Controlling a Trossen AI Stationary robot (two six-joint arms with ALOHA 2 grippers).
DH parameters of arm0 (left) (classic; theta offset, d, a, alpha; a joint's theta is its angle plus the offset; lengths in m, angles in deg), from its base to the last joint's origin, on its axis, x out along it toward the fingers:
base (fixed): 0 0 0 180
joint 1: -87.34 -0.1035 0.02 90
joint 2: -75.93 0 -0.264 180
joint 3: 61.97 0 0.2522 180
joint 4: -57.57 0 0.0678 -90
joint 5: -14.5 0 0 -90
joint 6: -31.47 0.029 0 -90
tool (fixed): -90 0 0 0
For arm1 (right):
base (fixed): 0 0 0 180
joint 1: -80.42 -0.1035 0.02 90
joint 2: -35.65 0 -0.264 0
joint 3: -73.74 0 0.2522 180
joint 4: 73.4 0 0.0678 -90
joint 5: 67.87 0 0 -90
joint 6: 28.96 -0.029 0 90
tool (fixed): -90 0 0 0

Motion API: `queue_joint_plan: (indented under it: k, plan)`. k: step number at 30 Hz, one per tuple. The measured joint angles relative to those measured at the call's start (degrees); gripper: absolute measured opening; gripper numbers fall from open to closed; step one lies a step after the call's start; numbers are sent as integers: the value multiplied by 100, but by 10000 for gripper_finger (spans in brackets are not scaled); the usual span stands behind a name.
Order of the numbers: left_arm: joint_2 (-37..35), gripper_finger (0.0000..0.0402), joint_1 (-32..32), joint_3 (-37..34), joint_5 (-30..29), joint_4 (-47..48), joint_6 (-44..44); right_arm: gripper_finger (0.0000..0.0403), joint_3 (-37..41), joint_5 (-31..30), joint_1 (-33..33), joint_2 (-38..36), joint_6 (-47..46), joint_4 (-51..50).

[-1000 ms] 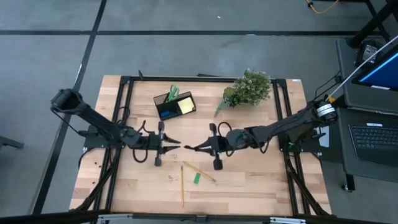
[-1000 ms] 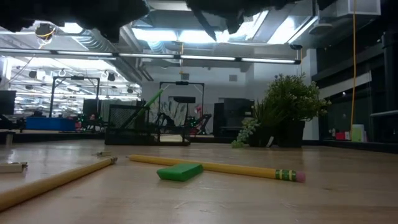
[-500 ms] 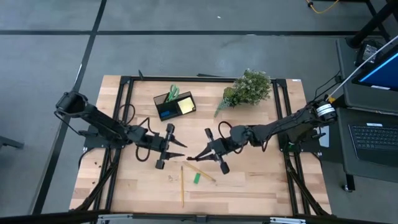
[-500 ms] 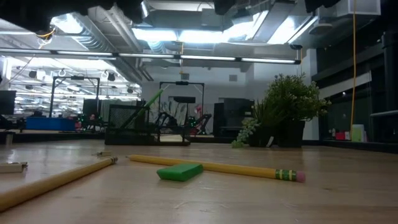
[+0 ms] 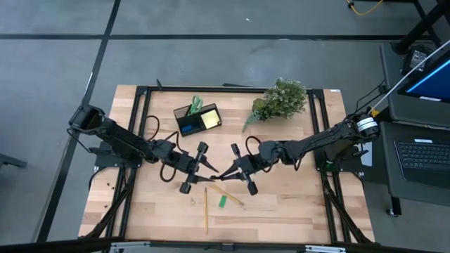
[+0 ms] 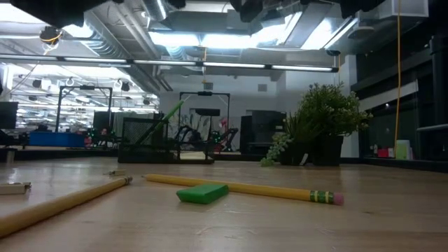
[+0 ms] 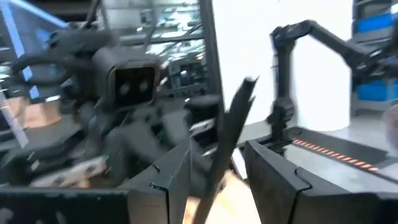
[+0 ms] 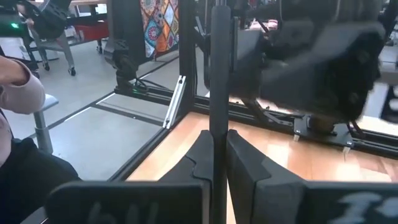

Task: Pick and place office supplies into organizer
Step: Put the black pen into the desk organizer

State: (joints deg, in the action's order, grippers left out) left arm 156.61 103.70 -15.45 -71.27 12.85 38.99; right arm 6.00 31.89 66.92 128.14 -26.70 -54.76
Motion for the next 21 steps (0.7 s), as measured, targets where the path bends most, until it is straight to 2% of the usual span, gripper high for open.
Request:
queue_joint_plan:
  k: [12,16,21]
  plan:
    - [-8,136,2,146,102,-2,-71,24,0,-2,0,0,125,-4]
    - [-8,101,2,146,104,-25,151,24,0,-16,0,0,125,-6]
    - [-8,33,-4,147,332,-41,450,24,-2,-24,4,0,118,6]
